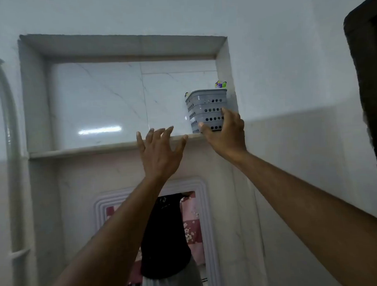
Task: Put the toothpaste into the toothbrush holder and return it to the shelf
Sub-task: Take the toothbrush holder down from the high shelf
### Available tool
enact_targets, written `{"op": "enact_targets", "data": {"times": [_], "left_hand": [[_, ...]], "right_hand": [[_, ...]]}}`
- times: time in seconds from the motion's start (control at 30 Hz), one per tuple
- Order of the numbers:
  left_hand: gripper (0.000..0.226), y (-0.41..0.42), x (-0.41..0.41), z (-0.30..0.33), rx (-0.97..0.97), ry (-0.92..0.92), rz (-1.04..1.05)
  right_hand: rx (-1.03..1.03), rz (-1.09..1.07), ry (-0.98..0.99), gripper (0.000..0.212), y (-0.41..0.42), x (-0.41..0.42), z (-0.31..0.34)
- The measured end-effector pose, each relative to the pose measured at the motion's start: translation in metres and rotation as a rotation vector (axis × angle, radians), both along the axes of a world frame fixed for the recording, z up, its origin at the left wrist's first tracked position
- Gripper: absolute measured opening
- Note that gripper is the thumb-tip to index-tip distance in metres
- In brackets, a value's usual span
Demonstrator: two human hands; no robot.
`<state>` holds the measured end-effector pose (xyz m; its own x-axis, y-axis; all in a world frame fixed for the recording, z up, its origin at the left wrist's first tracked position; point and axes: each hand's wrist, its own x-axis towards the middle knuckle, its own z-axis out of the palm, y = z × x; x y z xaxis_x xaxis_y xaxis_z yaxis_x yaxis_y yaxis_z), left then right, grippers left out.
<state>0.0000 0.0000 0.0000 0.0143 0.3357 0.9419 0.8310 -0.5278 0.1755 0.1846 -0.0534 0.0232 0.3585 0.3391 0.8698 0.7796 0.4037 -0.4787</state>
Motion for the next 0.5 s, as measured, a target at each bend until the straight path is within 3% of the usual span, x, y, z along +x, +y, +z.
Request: {"op": "enact_targets", "data": {"times": [0.27, 0.5], "left_hand": [[0.061, 0.021, 0.006, -0.006, 0.163, -0.105, 0.051], [0.068, 0.015, 0.006, -0.004, 0.107, -0.102, 0.07]], "right_hand": [[0.005, -0.04, 0.097, 0.132, 0.038, -0.003, 0.01], [0.058, 0.033, 0.12, 0.126, 0.04, 0.002, 0.01]]}}
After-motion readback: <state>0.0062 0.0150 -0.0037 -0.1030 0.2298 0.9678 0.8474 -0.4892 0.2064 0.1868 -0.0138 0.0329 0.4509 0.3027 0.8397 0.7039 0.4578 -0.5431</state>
